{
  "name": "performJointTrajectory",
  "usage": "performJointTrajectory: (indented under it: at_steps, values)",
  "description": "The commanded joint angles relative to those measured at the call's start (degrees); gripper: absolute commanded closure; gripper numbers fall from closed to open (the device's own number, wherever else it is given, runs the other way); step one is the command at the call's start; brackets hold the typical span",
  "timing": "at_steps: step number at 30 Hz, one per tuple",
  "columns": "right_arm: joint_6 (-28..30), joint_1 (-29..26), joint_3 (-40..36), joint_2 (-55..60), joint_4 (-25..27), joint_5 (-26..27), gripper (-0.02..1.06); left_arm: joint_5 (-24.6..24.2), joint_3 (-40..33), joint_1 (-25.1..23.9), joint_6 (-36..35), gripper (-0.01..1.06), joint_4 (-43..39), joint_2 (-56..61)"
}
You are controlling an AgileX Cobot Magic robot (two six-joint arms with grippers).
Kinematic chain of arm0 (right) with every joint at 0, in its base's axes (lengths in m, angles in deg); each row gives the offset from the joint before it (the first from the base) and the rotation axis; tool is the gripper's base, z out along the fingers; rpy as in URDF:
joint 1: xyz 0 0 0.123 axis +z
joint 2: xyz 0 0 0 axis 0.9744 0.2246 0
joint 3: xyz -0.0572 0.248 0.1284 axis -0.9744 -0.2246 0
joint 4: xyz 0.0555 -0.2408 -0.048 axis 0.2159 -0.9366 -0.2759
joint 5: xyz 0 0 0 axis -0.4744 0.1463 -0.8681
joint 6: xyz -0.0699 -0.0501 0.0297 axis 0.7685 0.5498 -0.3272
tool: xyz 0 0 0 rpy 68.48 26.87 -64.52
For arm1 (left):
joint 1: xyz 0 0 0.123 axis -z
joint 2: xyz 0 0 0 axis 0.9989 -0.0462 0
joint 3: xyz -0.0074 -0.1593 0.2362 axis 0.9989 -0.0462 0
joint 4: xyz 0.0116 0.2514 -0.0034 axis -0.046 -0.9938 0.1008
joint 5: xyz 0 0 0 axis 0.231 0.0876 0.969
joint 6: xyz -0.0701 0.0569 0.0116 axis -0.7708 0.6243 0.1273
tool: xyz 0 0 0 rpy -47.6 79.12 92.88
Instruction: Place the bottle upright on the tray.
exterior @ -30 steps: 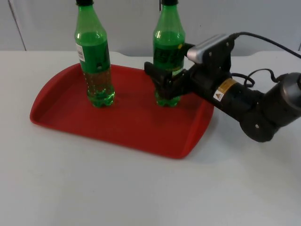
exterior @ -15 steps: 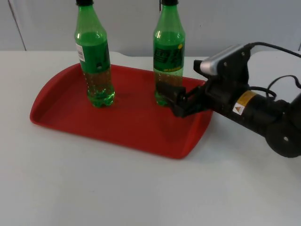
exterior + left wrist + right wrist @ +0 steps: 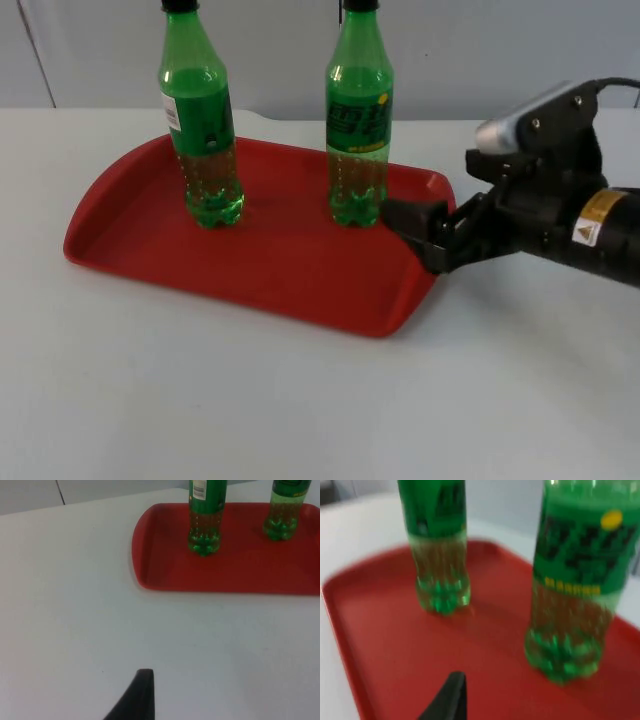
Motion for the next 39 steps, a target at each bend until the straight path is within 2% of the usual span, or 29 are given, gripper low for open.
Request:
performJointTrajectory:
  at_steps: [1,2,3,6,8,10,13,14,15,17,18,23,27,33,39]
  values:
    - [-0.1,0.4,-0.5,-4.5,-0.3,-9.5,-0.01,0.1,-0.2,0.1,0.1,0.0,0.4,0.3]
    - [-0.4,0.4,-0.5,-6.2,-0.3,-14.0,-0.01,0.1,-0.2,0.1,0.1,0.0,0.4,0.3]
    - [-0.4,0.4,-0.5,-6.2,-0.3,-14.0,-0.01,0.1,-0.2,0.1,0.1,0.0,0.4,0.3]
    - [-1.5,0.4,-0.5,-12.2,-0.3,-24.2,-0.01,0.1,-0.2,0.1,0.1,0.0,0.4,0.3]
    - [-4.7,0.4,-0.4,-15.6,-0.3,-30.0,-0.01,0.1,-0.2,0.1,0.1,0.0,0.4,0.3]
    - [-6.4,0.4,-0.4,-17.4,-0.3,-31.8,-0.01,0.1,-0.2,0.1,0.1,0.0,0.4,0.3]
    - [-12.6,0.4,-0.4,-22.3,-0.3,-39.4,-0.01,0.1,-0.2,0.1,0.1,0.0,0.4,0.3]
    - [-12.6,0.4,-0.4,-22.3,-0.3,-39.4,-0.01,0.1,-0.2,0.1,0.1,0.0,0.4,0.3]
    - [-14.8,0.4,-0.4,-24.5,-0.3,-43.1,-0.01,0.1,-0.2,0.1,0.1,0.0,0.4,0.3]
    - [-15.0,0.4,-0.4,-27.2,-0.2,-48.3,-0.01,0.1,-0.2,0.1,0.1,0.0,0.4,0.3]
    - [-15.0,0.4,-0.4,-27.2,-0.2,-48.3,-0.01,0.1,-0.2,0.1,0.1,0.0,0.4,0.3]
    - [-17.6,0.4,-0.4,-31.9,0.2,-58.1,-0.01,0.1,-0.2,0.1,0.1,0.0,0.4,0.3]
    - [-18.0,0.4,-0.4,-34.1,4.1,-59.7,-0.01,0.1,-0.2,0.1,0.1,0.0,0.4,0.3]
    - [-17.1,3.4,-0.4,-35.4,4.1,-60.4,-0.01,0.1,-0.2,0.1,0.1,0.0,0.4,0.3]
    - [-17.0,8.6,-0.4,-35.4,4.1,-61.4,-0.01,0.1,-0.2,0.1,0.1,0.0,0.4,0.3]
